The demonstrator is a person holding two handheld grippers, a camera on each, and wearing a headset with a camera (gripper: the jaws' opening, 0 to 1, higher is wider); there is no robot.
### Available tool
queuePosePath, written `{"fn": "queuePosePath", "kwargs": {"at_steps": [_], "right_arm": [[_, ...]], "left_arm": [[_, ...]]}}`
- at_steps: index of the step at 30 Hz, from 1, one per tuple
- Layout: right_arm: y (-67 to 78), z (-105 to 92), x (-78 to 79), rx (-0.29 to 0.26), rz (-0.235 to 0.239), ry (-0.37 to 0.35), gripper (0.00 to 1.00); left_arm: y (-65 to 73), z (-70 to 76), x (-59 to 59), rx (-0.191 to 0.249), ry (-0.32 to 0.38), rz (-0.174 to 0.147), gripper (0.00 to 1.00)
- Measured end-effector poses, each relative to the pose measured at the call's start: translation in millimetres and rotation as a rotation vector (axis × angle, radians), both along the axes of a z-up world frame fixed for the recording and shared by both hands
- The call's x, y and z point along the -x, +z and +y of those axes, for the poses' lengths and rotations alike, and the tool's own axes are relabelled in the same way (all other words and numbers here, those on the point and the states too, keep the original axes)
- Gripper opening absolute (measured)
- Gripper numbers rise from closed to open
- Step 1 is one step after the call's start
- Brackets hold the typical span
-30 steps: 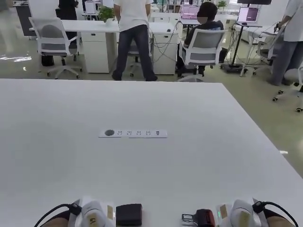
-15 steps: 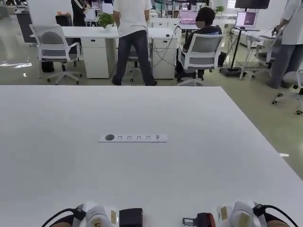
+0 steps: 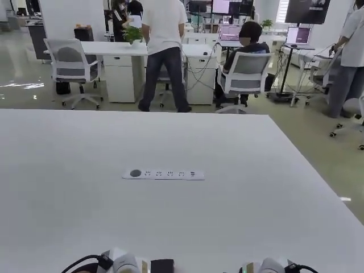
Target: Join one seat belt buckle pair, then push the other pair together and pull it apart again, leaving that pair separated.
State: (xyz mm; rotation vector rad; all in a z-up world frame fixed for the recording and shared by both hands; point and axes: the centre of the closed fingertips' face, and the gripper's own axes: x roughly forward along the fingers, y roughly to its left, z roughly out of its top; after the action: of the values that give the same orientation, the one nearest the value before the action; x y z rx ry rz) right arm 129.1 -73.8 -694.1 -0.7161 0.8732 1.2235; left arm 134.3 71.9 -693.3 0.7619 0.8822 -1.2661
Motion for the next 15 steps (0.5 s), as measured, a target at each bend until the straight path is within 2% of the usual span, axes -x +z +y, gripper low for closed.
{"fn": "queuePosePath", "kwargs": {"at_steps": [7,15], "right_arm": [[0.0,30.2,-5.1,-0.025,0.003,0.022,0.33],[-1.1,58.1,-2.5,-0.017,-0.004,0.072,0.33]], "left_arm": [[0.5,0.0,0.4,0.000,0.002,0.001,0.33],[0.4,0.6,1.2,-0.001,0.001,0.003,0.33]]}}
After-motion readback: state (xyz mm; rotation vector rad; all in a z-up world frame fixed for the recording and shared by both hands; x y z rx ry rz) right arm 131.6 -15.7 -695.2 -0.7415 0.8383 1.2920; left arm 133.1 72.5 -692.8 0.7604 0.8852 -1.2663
